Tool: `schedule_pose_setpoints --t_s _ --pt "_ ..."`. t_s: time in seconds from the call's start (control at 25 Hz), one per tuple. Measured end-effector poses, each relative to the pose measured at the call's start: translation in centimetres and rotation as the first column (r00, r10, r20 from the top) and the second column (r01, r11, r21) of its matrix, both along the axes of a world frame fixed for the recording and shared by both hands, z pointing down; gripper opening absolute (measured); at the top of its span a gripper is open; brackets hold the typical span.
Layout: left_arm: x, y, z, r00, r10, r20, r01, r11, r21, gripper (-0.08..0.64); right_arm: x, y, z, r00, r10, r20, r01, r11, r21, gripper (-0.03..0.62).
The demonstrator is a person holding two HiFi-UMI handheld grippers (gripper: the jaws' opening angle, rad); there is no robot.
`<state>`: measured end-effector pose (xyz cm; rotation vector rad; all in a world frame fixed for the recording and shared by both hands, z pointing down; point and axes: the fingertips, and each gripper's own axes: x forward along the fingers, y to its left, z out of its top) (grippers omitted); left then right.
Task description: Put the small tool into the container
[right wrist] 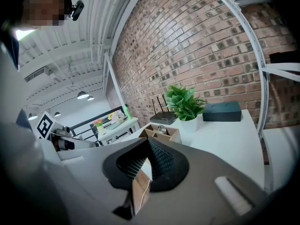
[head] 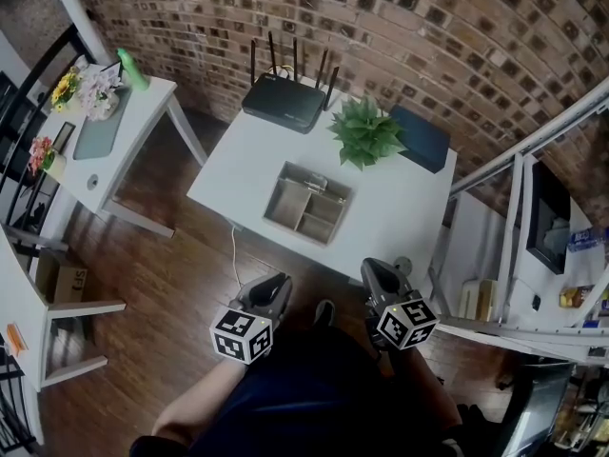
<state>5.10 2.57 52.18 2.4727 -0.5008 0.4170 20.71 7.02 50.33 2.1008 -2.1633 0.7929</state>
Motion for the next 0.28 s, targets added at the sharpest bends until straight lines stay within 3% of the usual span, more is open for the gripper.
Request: schedule_pose_setpoints --t_s 0.28 --pt "-0.29 -0.26 0.31 1.0 -0.006 0.004 0.006 1.0 -0.002 0.049 -0.22 -0.25 0.87 1.0 -0.002 -0.002 0.002 1.0 -0.023 0.011"
